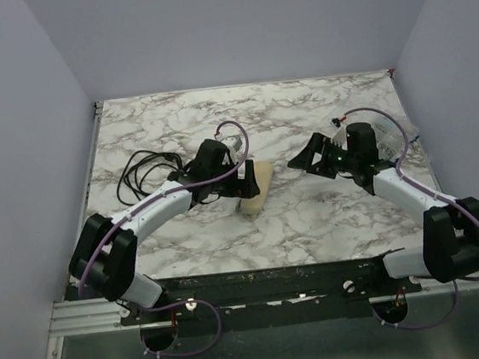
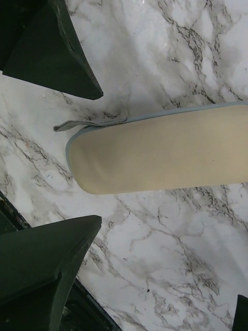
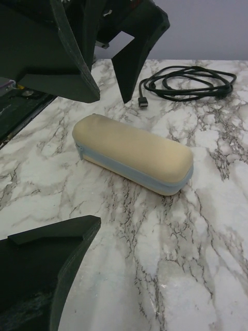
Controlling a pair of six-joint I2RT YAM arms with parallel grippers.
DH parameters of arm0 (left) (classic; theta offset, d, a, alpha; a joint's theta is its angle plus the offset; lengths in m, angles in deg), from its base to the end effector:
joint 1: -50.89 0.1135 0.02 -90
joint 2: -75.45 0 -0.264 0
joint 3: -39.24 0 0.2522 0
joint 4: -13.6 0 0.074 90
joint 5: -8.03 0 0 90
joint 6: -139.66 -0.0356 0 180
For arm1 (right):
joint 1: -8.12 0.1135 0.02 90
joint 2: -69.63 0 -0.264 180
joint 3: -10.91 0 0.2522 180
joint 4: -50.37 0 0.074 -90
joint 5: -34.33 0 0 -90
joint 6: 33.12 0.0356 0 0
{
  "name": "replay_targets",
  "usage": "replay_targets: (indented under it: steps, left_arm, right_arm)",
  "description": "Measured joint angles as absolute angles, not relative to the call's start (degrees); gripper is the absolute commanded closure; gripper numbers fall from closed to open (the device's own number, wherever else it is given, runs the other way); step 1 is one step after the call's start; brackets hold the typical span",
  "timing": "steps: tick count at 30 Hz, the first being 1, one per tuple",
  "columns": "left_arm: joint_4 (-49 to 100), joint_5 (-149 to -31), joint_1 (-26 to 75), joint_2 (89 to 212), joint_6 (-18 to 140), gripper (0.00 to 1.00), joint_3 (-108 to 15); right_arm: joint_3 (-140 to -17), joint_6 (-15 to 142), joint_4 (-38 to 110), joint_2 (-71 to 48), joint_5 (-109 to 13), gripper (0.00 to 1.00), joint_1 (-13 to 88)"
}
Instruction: Open the umbrella
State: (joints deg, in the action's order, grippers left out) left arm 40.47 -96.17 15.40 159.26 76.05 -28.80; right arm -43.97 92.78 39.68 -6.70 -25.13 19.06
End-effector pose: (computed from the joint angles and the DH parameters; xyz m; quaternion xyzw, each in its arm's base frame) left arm 0.2506 -0.1894 0.2339 0.1216 0.9020 -0.3020 0.2836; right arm 0.2724 0.0711 0.2221 0.0581 0.8519 0.3970 0.3366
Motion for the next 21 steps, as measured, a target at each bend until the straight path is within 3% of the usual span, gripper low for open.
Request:
replay_targets:
  steps: [2, 9, 11, 14, 18, 21]
  left_arm:
    - [40.18, -96.14, 14.86, 161.82, 76.05, 0.01, -29.45]
    - [39.79, -96.12, 13.26, 169.36, 76.55, 0.20, -31.03]
    - [39.15, -96.17, 12.60, 171.74, 77.16, 0.29, -31.68]
    - [37.95, -96.19, 11.40, 173.29, 77.77, 0.54, -31.97]
    - [37.01, -96.19, 10.61, 173.34, 78.39, 0.68, -32.01]
    - [37.67, -96.10, 10.35, 172.49, 78.65, 0.68, -32.01]
  right_arm:
    - [-43.06, 92.80, 39.68, -6.68, -24.73, 0.00, 19.08]
    - [-42.18, 92.98, 39.92, -6.75, -23.73, 0.00, 19.32]
    - [-42.14, 93.26, 40.10, -7.01, -23.29, 0.00, 19.37]
    - [-42.14, 93.61, 40.88, -8.08, -22.72, 0.00, 19.43]
    - [-42.14, 94.35, 41.50, -9.46, -22.16, 0.00, 19.72]
    - [-42.07, 94.88, 41.93, -9.87, -21.65, 0.00, 20.11]
